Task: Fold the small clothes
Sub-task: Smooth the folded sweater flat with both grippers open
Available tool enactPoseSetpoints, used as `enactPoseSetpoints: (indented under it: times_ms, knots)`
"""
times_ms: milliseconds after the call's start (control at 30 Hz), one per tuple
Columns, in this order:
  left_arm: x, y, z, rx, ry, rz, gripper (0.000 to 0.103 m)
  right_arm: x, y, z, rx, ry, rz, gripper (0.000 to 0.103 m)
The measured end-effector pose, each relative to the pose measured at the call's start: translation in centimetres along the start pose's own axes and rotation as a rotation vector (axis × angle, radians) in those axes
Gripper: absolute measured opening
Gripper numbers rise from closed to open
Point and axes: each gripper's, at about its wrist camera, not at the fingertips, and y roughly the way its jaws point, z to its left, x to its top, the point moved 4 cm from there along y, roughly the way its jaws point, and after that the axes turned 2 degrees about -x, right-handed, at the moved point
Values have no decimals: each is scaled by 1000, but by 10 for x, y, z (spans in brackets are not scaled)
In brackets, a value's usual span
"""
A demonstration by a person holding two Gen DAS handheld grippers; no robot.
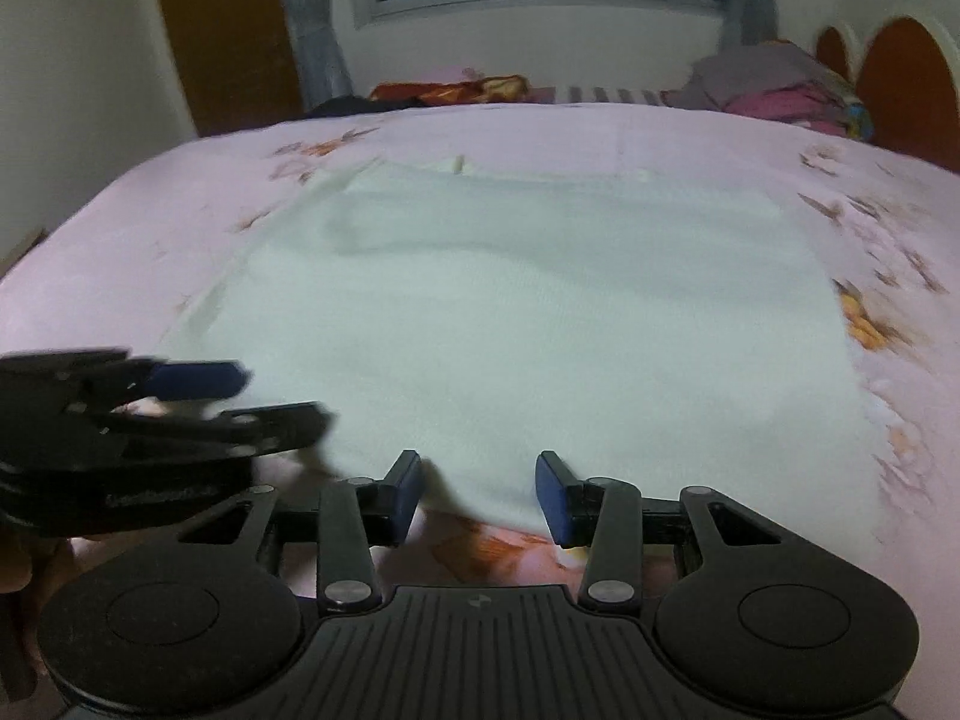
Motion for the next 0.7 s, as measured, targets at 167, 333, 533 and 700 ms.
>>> enactPoseSetpoints:
  times_ms: [167,333,533,700]
  knots:
    - [-14,-15,38,-2,-79,-17,59,-11,-24,-67,-162,145,-9,38]
    - [-10,-25,40,17,-102,-41,52,-12,-37,-90,-164,180,-4,15]
    - [-10,-19,45,35,-101,6,52,-17,-37,-96,-206,168,36,14]
    - [-13,-17,48,34,-106,14,52,-14,-50,-98,-188,198,-20,15]
